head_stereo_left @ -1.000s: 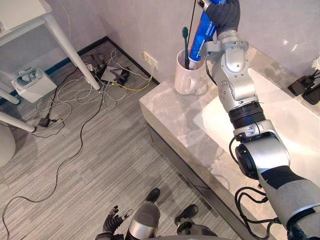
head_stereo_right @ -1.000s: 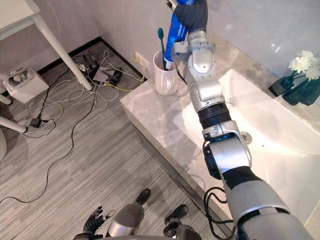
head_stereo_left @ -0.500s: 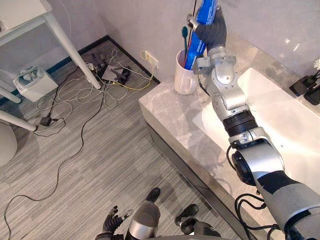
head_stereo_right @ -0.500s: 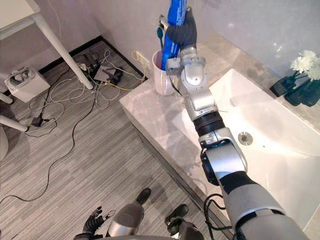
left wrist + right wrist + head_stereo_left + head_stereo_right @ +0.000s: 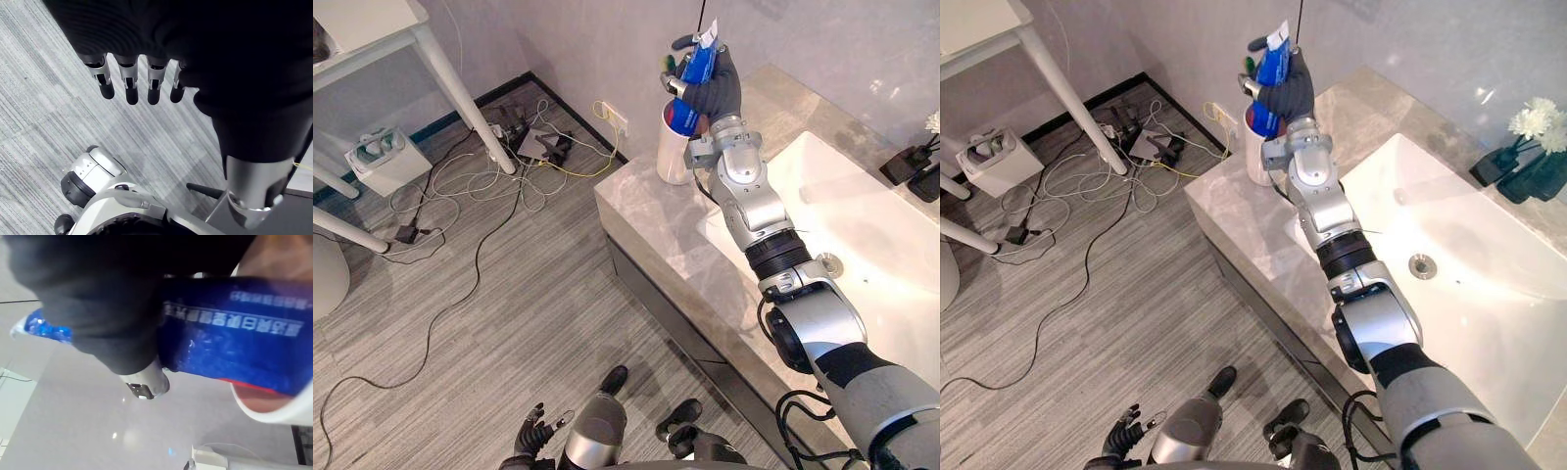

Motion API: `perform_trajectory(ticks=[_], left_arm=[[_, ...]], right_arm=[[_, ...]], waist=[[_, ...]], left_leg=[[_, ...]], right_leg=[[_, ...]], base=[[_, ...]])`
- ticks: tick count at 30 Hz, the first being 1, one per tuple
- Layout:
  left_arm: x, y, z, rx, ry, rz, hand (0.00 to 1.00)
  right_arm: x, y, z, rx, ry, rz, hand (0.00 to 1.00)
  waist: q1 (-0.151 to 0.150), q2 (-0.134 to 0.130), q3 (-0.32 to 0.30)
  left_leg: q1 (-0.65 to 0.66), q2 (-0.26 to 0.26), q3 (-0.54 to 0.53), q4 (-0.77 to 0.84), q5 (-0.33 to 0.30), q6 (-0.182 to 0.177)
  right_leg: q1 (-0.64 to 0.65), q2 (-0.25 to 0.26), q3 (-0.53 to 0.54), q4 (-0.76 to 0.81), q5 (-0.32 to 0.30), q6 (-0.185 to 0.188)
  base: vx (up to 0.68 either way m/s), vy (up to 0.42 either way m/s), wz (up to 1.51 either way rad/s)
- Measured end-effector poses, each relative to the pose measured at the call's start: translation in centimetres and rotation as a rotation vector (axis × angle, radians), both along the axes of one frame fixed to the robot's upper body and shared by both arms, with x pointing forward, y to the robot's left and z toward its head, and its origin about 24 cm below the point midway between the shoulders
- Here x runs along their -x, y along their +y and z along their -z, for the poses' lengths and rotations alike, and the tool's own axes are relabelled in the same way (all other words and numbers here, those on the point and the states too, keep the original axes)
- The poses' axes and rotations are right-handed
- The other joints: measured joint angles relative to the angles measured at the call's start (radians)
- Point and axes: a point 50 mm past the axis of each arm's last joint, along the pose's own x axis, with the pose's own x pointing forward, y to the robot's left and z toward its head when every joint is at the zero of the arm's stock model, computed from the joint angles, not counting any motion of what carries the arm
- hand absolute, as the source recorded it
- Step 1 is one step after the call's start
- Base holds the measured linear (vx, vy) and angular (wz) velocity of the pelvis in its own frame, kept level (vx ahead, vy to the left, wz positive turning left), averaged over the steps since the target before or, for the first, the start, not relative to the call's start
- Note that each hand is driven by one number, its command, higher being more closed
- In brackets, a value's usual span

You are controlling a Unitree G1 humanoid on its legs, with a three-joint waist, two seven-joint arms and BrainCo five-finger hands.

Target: Organize washtable

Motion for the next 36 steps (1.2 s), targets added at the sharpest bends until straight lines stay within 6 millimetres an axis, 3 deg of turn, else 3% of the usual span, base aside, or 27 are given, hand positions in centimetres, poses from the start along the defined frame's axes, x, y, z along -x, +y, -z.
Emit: perform_trajectory(ticks=[10,19,25,29,36], left_arm=[[0.1,0.1,0.1,-0.002,0.007,0.0,0.0],[0.6,0.6,0.1,-0.014,0.023,-0.001,0.0],[0.7,0.6,0.1,-0.015,0.026,-0.001,0.0],[1.2,0.9,0.2,-0.021,0.04,-0.002,0.0],[1.3,1.0,0.2,-0.025,0.042,-0.002,0.0]], right_arm=[[0.1,-0.3,0.9,-0.005,0.018,0.006,0.0],[0.3,-0.9,2.8,-0.016,0.056,0.015,0.0],[0.7,-1.2,2.3,-0.005,0.021,0.018,0.0],[1.4,-1.0,1.2,-0.01,-0.038,0.0,0.0],[1.9,-2.4,0.6,0.068,-0.099,0.039,0.0]], waist=[[-0.007,-0.003,-0.001],[-0.025,-0.027,-0.015],[-0.032,-0.029,-0.016],[-0.052,-0.039,-0.023],[-0.056,-0.048,-0.03]], left_leg=[[0.009,0.007,0.008,-0.007,-0.001,0.002],[0.021,0.005,0.014,-0.006,0.0,0.002],[0.024,0.006,0.025,-0.007,-0.006,0.011],[0.029,0.006,0.028,-0.008,-0.002,0.008],[0.047,0.005,0.036,-0.025,0.007,0.014]], right_leg=[[-0.014,-0.009,0.014,0.06,-0.036,-0.006],[-0.028,-0.019,0.032,0.095,-0.051,-0.006],[-0.028,-0.019,0.043,0.103,-0.055,-0.005],[-0.029,-0.02,0.046,0.106,-0.055,-0.005],[-0.028,-0.026,0.054,0.11,-0.055,-0.005]], base=[[0.0,-0.021,-0.02],[0.01,-0.015,-0.02],[-0.03,-0.013,-0.06],[0.0,-0.001,-0.01],[0.03,-0.005,-0.03]])
